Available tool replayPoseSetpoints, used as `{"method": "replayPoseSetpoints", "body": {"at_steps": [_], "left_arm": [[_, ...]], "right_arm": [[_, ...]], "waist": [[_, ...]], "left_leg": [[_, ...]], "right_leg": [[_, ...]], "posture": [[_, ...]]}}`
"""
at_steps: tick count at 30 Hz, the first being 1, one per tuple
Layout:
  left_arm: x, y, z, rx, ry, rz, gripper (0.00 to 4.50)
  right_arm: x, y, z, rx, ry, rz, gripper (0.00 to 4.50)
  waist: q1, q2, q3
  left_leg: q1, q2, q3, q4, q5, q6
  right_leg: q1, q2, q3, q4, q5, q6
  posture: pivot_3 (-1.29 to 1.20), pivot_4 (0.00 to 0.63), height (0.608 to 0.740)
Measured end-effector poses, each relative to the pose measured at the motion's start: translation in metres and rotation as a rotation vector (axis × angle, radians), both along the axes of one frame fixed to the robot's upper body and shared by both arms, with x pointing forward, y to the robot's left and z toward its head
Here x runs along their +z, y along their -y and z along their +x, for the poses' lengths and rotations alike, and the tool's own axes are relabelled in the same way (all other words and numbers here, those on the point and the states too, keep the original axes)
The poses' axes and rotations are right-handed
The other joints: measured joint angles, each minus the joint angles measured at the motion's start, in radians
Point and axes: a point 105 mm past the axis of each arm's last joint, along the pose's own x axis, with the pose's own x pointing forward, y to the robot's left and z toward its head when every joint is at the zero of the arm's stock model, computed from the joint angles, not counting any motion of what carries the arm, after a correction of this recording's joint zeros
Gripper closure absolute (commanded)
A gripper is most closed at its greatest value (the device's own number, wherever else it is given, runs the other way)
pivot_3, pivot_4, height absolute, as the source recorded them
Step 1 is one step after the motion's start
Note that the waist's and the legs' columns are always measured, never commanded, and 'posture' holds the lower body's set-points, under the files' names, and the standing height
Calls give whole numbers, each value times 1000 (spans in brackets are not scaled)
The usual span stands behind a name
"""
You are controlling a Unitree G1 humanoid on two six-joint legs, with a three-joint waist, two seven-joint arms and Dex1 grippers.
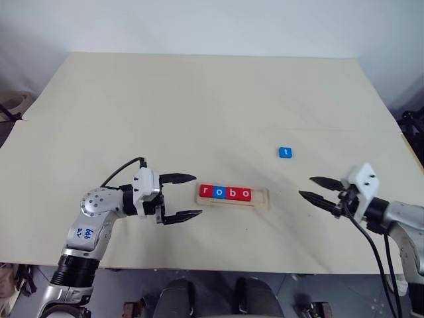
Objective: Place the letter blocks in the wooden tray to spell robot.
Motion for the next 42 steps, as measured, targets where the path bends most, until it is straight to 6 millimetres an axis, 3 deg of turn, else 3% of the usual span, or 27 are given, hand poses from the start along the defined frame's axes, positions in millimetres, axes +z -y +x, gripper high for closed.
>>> {"method": "replayPoseSetpoints", "body": {"at_steps": [2,3,7,11,17,23,27,34,40,42], "left_arm": [[1,-1,5,6,-4,-5,0],[0,-1,6,9,-6,-6,0],[2,-1,11,1,-7,-10,0],[2,-1,12,-9,-5,-9,0],[6,1,13,-26,19,-3,0],[6,4,14,-17,28,-7,0],[6,2,17,20,30,-21,0],[-1,0,9,36,14,-21,0],[2,3,5,24,24,-19,0],[2,3,4,24,21,-18,0]], "right_arm": [[-4,13,-12,-72,24,16,187],[-8,16,-16,-91,16,16,43],[-20,21,-28,-123,-11,47,43],[-17,20,-27,-120,-1,77,43],[-10,-5,7,-82,-71,151,43],[14,-28,67,-156,-120,196,43],[7,-42,99,-217,-184,185,43],[-12,-51,129,-341,-251,195,43],[-11,-59,145,-392,-225,236,43],[-11,-58,146,-406,-219,236,439]], "waist": [[0,0,0],[0,0,0],[-5,0,0],[-6,1,0],[-9,1,0],[-21,1,0],[-26,1,0],[-28,1,0],[-32,1,0],[-32,1,0]], "left_leg": [[0,0,0,0,0,0],[0,0,0,0,0,0],[1,0,0,-1,0,0],[1,0,-1,-1,0,0],[1,1,-2,0,0,0],[0,1,-3,0,0,0],[-1,0,-3,0,0,0],[-2,1,-1,-1,0,-1],[-2,1,-1,-1,0,-1],[-2,1,-1,-1,0,-1]], "right_leg": [[0,0,0,0,0,0],[0,0,0,1,0,0],[0,1,1,1,0,0],[0,1,1,1,0,0],[-1,1,2,2,0,0],[-2,1,1,3,0,-1],[-2,0,1,2,0,0],[-3,0,0,2,0,0],[-3,0,1,3,0,0],[-3,0,1,3,0,0]], "posture": [[0,150,740],[0,150,740],[0,150,740],[0,150,740],[0,150,740],[0,150,740],[0,150,740],[0,150,740],[0,150,740],[0,150,740]]}}
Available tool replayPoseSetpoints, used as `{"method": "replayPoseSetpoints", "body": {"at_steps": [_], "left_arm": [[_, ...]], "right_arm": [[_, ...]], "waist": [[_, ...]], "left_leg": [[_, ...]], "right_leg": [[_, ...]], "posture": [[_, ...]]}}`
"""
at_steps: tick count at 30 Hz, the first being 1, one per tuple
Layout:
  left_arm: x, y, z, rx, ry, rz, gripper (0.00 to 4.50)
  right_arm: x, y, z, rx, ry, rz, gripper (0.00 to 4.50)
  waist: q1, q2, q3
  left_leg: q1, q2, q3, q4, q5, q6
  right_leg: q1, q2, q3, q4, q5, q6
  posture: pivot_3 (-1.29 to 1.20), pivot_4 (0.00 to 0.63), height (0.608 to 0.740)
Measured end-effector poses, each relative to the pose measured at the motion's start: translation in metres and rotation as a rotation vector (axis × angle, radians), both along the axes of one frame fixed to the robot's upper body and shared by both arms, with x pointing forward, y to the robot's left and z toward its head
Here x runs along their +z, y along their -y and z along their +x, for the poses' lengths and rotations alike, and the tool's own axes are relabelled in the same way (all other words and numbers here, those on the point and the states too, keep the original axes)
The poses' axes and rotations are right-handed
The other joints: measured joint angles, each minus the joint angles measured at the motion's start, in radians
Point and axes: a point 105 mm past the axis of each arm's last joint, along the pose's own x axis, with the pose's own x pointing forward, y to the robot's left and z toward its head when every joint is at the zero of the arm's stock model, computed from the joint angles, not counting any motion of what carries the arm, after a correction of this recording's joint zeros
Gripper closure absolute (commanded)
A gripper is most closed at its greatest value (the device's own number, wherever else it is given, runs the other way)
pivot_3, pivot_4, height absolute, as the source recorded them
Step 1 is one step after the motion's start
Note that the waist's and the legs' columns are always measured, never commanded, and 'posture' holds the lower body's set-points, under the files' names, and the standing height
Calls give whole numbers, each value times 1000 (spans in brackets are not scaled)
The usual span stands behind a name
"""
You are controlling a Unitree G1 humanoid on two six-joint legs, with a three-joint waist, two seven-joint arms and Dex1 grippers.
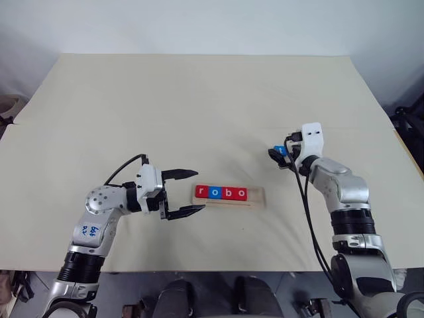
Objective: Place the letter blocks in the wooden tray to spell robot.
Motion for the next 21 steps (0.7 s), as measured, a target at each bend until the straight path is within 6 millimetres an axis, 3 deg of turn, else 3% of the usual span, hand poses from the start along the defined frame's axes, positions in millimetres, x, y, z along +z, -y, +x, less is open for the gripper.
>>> {"method": "replayPoseSetpoints", "body": {"at_steps": [7,14,21], "left_arm": [[0,-1,0,0,-5,6,0],[6,3,4,-22,14,1,0],[4,11,6,-56,-2,-13,0]], "right_arm": [[-2,5,-6,-40,-10,-23,2679],[-4,7,-25,-49,-29,-25,2679],[2,19,-70,-7,-62,-68,2679]], "waist": [[-1,0,0],[4,0,0],[7,0,0]], "left_leg": [[0,0,0,0,0,0],[0,0,0,0,0,0],[-1,0,-1,-1,0,0]], "right_leg": [[0,0,0,0,0,0],[0,0,0,-1,0,0],[0,0,0,-2,0,0]], "posture": [[0,150,740],[0,150,740],[0,150,740]]}}
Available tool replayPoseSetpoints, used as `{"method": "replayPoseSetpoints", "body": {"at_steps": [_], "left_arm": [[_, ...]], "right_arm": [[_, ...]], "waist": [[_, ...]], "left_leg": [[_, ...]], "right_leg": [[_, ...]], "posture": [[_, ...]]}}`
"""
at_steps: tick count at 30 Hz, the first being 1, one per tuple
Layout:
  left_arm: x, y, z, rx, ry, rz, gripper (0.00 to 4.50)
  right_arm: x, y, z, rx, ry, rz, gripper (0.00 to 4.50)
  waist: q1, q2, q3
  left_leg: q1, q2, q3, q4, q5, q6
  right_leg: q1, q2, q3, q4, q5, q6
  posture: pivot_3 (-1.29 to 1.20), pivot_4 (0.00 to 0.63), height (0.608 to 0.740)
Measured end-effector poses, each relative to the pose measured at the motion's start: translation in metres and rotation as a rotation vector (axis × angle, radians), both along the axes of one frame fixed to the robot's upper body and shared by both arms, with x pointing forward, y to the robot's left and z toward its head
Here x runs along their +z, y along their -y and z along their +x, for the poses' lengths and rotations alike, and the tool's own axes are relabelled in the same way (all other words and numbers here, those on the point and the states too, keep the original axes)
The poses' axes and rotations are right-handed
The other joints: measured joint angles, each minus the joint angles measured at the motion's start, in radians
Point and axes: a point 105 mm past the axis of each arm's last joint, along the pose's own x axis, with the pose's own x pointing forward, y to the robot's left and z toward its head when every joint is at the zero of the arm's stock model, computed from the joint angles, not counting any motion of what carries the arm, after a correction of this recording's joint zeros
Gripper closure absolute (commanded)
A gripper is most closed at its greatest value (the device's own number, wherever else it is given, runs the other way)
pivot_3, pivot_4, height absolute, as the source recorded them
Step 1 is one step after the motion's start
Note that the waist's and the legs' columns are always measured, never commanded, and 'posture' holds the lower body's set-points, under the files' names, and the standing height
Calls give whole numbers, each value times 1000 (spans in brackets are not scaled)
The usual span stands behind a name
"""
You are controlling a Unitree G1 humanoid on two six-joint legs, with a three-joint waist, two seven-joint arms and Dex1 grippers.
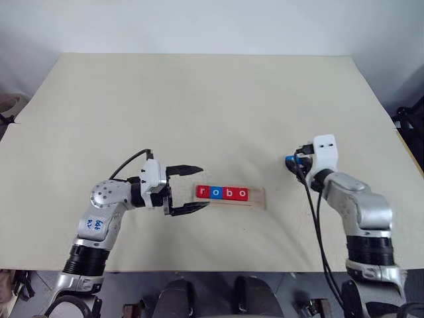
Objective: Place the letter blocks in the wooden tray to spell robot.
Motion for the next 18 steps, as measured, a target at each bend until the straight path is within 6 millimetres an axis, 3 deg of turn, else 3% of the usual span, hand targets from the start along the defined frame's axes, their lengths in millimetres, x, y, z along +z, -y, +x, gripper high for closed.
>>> {"method": "replayPoseSetpoints", "body": {"at_steps": [4,8,14,18], "left_arm": [[-2,6,2,-22,-16,-11,0],[-5,12,0,-51,-28,-15,0],[-3,13,2,-60,-23,-13,0],[-3,12,4,-58,-21,-13,0]], "right_arm": [[0,0,-33,10,-32,0,2679],[-6,-2,-53,-31,-50,38,2679],[-18,-7,-60,-56,-93,66,2679],[-18,-8,-60,-30,-103,52,1659]], "waist": [[1,0,0],[-1,0,0],[0,0,0],[0,0,0]], "left_leg": [[0,0,-1,0,0,0],[0,0,-1,0,0,0],[0,0,-2,0,0,0],[0,-1,-2,0,0,1]], "right_leg": [[0,0,0,-1,0,0],[0,0,0,0,0,0],[0,0,1,0,0,0],[0,0,1,-1,0,0]], "posture": [[0,150,740],[0,150,740],[0,150,740],[0,150,740]]}}
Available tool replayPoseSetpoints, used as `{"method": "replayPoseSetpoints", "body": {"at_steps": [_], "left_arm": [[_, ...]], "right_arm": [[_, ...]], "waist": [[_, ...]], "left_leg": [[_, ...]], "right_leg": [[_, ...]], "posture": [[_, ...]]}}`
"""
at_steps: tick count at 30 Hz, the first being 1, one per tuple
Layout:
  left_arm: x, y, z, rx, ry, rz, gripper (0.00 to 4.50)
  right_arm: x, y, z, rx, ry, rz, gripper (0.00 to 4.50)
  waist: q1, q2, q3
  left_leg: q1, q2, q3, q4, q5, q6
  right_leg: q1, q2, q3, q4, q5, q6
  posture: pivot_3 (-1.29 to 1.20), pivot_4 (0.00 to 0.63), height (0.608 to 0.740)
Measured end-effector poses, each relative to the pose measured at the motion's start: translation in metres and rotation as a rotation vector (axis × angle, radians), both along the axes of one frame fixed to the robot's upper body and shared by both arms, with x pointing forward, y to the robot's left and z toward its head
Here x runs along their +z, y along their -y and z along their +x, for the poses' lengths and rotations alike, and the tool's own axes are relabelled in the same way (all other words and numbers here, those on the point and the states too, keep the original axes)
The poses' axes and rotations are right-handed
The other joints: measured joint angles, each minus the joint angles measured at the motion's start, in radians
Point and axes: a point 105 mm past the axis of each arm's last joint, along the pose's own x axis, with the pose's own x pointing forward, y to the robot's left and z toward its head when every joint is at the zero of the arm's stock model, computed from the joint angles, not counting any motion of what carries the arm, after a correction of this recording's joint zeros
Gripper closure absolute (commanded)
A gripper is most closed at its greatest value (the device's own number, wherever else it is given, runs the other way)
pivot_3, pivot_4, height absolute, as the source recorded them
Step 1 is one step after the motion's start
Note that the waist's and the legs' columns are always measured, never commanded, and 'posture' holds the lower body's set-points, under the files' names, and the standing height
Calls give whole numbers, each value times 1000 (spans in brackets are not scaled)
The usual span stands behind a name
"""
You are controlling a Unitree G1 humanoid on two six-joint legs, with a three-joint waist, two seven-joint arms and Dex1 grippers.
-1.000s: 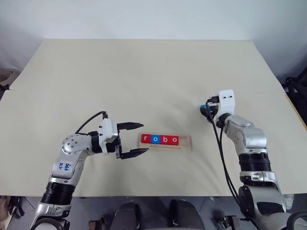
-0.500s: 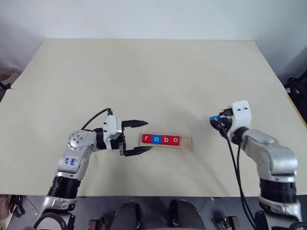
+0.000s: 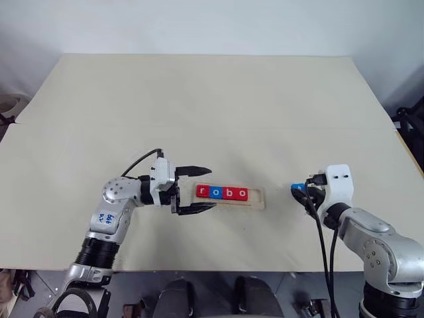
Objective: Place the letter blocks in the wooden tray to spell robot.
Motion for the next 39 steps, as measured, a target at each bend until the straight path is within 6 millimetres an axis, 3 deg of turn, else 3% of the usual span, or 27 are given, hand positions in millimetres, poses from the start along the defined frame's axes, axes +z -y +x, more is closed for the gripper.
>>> {"method": "replayPoseSetpoints", "body": {"at_steps": [5,12,14,17,21,24,28,33,39], "left_arm": [[0,-1,1,16,3,-1,0],[3,-9,4,51,21,1,0],[2,-10,4,54,18,4,0],[0,-14,3,66,14,9,0],[1,-15,2,72,21,9,0],[2,-15,-1,75,34,13,0],[1,-18,-2,90,35,15,0],[3,-19,-5,104,45,13,0],[3,-22,-4,123,41,15,0]], "right_arm": [[11,25,9,65,-29,-24,30],[26,20,-7,518,-21,-51,7],[25,30,-7,617,-17,-109,7],[24,50,1,682,-41,-207,7],[28,53,11,835,25,-307,7],[13,65,7,957,-1,-418,7],[7,74,10,981,13,-440,7],[19,52,29,1056,99,-432,7],[14,38,40,1147,52,-444,7]], "waist": [[0,0,0],[2,0,0],[2,-1,0],[0,-1,0],[-3,-1,0],[3,-1,1],[1,-1,1],[-6,-1,1],[2,-1,1]], "left_leg": [[0,0,0,0,0,0],[0,0,0,0,0,1],[1,-1,2,1,-1,1],[1,0,2,1,0,1],[1,0,3,1,0,1],[1,0,4,1,0,1],[1,0,4,2,0,1],[3,1,2,2,0,0],[2,0,2,3,0,0]], "right_leg": [[0,0,0,0,0,0],[2,0,0,-3,1,1],[2,0,0,-3,1,2],[2,0,0,-2,1,2],[2,0,0,-2,1,2],[3,0,-1,-2,1,2],[3,-1,-1,-2,1,2],[3,0,-1,-1,1,1],[3,-1,-1,-1,1,1]], "posture": [[0,150,740],[0,150,740],[0,150,740],[0,150,740],[0,150,740],[0,150,740],[0,150,740],[0,150,740],[0,150,740]]}}
